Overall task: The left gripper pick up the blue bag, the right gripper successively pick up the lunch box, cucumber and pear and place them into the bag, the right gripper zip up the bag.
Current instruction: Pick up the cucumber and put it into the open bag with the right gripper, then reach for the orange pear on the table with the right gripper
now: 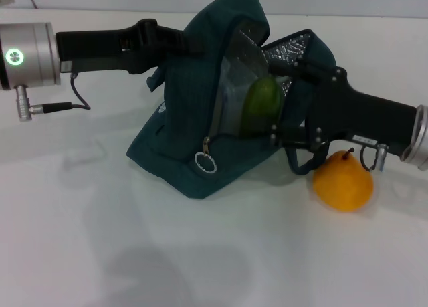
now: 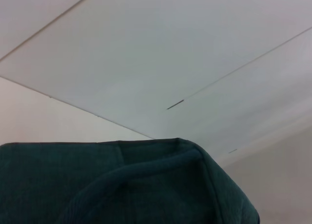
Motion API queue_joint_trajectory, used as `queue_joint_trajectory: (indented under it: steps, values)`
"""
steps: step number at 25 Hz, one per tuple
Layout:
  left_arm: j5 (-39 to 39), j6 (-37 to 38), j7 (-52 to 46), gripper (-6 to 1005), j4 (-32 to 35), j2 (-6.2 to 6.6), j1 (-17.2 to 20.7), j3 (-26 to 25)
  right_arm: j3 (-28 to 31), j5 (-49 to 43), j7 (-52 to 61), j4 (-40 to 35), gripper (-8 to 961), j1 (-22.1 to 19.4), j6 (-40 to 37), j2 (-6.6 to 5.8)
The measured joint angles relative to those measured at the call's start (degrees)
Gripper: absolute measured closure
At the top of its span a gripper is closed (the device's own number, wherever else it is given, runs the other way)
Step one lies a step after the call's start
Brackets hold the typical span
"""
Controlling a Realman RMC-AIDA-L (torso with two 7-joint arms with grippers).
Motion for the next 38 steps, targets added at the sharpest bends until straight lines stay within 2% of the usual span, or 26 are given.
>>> queue_joint_trajectory:
  steps: [3,6,9,11,14,16,17,22,30,38]
  values:
    - [-0.35,0.03,0.02,935,-0.1,0.01,0.08,0.01,2.74,0.03,0.47,0.42,97,-0.84,-2.23,-0.08]
    - [-1.04,0.05,0.15,935,-1.05,0.42,0.25,0.0,7.82,-0.07,0.51,0.61,101,-2.87,-6.77,-0.28]
    - [-1.53,0.05,0.62,935,-2.16,0.67,0.26,-0.4,13.35,-0.12,1.43,0.36,104,-5.76,-11.64,-1.1]
    - [-1.65,0.04,1.12,935,-2.96,0.85,0.27,-1.18,16.38,-0.17,2.94,0.58,106,-7.63,-15.02,-2.35]
    - [-1.85,0.02,1.54,935,-3.69,0.94,0.32,-1.92,17.65,-0.62,3.87,2.7,110,-9.99,-18.39,-5.16]
    - [-1.91,-0.01,1.62,935,-3.75,0.95,0.65,-2.03,17.68,-1.24,3.91,5.45,111,-10.65,-18.51,-6.15]
    - [-1.92,-0.04,1.67,935,-3.76,0.95,0.8,-2.05,17.71,-1.58,3.88,7.32,112,-10.79,-18.13,-6.21]
    - [-2.1,-0.35,2.57,935,-4.81,0.63,0.98,-2.16,17.7,-4.34,2.89,12.88,115,-10.99,-12.64,-5.1]
    - [-2.22,-0.4,3.03,935,-5.1,0.67,0.91,-2.19,17.73,-12.23,2.56,11.94,150,-9.1,-6.53,-2.5]
    - [-2.22,-0.4,3.09,935,-5.1,0.87,0.95,-2.2,17.38,-13.3,1.19,11.8,184,-7.79,-4.77,-1.65]
